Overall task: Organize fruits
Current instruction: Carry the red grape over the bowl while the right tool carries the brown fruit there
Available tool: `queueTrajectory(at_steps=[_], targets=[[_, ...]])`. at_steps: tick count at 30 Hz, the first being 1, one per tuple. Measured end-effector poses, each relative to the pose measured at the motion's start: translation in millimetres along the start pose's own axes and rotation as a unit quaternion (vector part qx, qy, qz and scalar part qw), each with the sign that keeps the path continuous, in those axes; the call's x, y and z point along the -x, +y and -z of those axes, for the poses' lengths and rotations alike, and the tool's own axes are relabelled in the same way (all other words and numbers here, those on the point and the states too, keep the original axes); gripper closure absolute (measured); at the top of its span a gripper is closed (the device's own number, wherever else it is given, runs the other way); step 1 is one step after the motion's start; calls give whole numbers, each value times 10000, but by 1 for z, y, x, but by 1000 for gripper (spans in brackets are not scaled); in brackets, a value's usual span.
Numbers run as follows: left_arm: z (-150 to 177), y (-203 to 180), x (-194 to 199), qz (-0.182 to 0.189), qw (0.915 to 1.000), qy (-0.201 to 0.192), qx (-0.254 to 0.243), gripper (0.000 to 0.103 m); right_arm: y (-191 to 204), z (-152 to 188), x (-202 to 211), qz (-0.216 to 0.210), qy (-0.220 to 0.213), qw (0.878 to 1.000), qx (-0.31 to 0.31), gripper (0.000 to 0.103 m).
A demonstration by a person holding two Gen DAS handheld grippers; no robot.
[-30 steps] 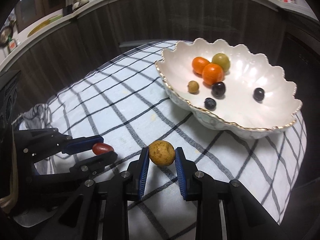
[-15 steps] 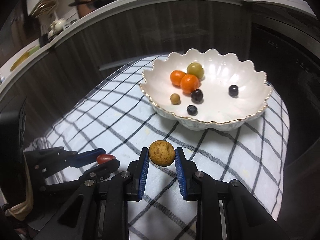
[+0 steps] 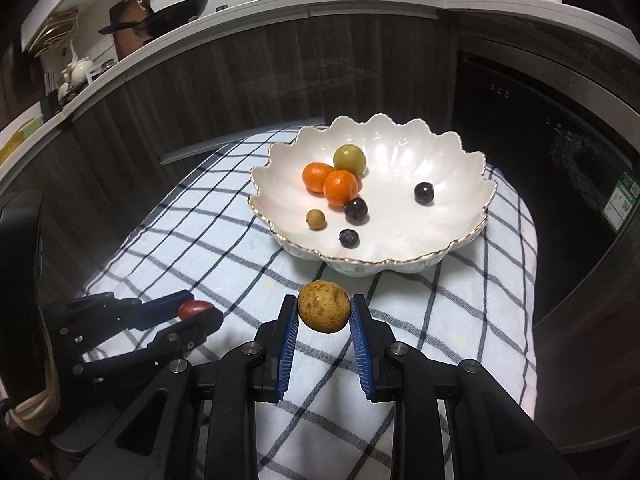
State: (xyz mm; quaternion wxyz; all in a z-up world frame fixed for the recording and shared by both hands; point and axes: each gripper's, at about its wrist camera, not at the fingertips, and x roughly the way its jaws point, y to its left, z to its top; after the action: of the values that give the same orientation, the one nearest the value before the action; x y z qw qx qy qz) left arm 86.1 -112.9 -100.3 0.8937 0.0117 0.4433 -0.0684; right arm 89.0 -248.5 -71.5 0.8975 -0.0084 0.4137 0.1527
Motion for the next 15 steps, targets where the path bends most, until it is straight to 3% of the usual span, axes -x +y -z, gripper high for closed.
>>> queueTrajectory(at_steps=[15], targets=[[-44, 7, 3, 57, 9998, -152, -151, 76, -1, -33, 11, 425, -199, 9985, -287, 75]])
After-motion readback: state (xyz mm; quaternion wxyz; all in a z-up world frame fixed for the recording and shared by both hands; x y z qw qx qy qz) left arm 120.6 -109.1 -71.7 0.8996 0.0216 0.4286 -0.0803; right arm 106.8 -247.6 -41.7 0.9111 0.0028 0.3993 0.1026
